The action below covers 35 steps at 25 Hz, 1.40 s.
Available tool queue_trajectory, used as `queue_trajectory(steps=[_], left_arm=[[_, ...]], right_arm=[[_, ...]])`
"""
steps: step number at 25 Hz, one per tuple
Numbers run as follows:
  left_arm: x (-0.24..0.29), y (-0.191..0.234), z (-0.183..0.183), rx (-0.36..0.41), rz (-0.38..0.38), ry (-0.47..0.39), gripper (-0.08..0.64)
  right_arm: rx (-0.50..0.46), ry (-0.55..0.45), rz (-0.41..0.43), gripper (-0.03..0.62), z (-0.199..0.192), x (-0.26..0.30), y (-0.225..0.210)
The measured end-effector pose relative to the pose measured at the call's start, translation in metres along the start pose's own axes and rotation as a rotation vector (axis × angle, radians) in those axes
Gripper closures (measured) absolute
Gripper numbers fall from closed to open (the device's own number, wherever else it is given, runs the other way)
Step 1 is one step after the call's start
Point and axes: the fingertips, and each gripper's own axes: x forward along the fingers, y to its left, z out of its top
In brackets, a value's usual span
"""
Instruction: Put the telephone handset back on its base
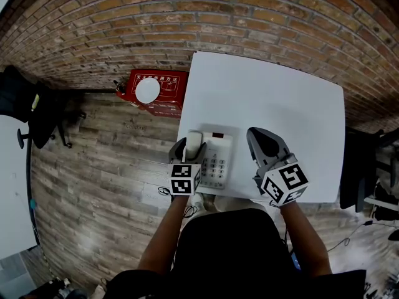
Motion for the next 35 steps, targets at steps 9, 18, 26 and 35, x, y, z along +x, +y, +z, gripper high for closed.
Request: queue_trajectory(steps=[9, 18, 26, 35], left_arm=[[-0.007, -0.002, 0.001, 0.012, -0.037, 0.001, 0.282], [-0.020, 0.000, 0.010, 0.028, -0.056, -0.015, 0.282], [-0.040, -0.001, 0.021, 0.051, -0.067, -0.044, 0.296], [-0.070, -0.012, 0.042, 0.118, -0.120, -0.126, 0.435]], right_arm=[[-0.001, -0.004, 0.002, 0.580, 0.000, -0.001, 0.005], [-0.011, -0.013, 0.010, 0.580, 0.004, -0.004, 0.015], [-0.014, -0.029, 0.016, 0.580, 0.007, -0.008, 0.030], [-0.018, -0.057, 0.016, 0.580, 0.013, -0.013, 0.050]])
